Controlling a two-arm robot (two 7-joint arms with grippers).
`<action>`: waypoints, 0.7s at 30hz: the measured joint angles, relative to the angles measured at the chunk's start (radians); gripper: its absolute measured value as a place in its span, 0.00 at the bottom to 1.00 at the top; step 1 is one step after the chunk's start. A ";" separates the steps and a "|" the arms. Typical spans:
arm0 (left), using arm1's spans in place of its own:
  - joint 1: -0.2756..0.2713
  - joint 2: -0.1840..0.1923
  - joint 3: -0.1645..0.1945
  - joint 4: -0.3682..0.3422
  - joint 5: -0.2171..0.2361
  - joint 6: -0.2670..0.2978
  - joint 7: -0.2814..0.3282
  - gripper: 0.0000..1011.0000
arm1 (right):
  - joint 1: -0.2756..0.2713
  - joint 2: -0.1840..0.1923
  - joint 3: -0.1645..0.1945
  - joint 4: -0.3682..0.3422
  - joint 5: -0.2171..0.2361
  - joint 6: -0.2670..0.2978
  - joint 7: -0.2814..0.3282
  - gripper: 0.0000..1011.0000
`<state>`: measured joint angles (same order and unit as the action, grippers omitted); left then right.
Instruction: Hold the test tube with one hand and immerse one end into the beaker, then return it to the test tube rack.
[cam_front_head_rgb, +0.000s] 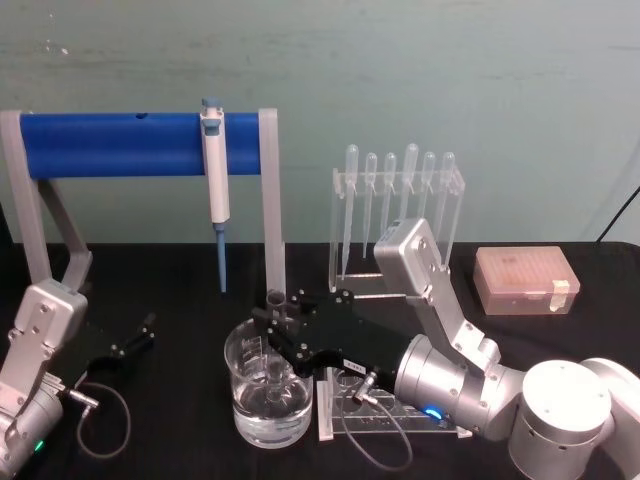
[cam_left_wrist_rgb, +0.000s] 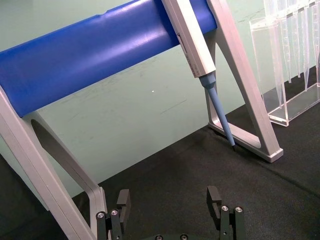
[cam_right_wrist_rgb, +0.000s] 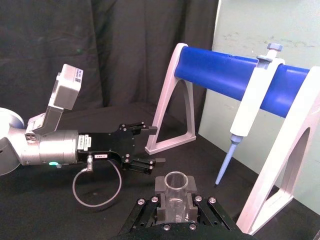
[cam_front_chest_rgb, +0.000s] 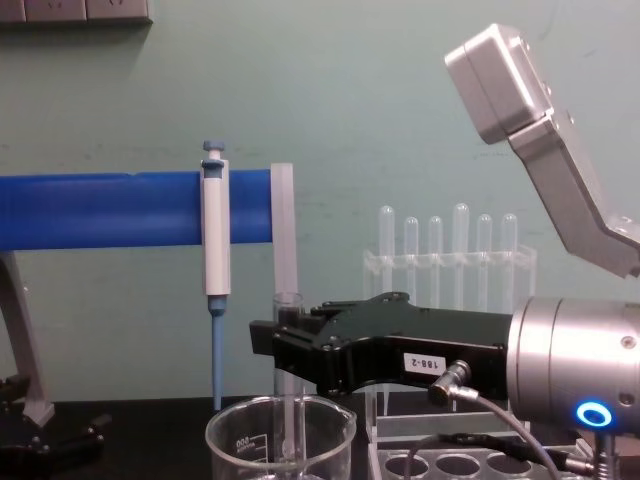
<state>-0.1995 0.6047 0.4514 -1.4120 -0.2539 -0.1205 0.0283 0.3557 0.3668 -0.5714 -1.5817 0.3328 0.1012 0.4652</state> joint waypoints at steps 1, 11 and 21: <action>0.000 0.000 0.000 0.000 0.000 0.000 0.000 0.99 | -0.002 -0.002 0.002 0.002 -0.001 0.000 0.000 0.22; 0.000 0.000 0.000 0.000 0.000 0.000 0.000 0.99 | -0.011 -0.009 0.005 0.003 -0.008 0.001 0.004 0.22; 0.000 0.000 0.000 0.000 0.000 0.000 0.000 0.99 | -0.012 -0.011 0.006 0.001 -0.010 0.002 0.001 0.22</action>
<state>-0.1995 0.6047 0.4514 -1.4120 -0.2539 -0.1205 0.0283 0.3433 0.3562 -0.5652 -1.5805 0.3229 0.1029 0.4662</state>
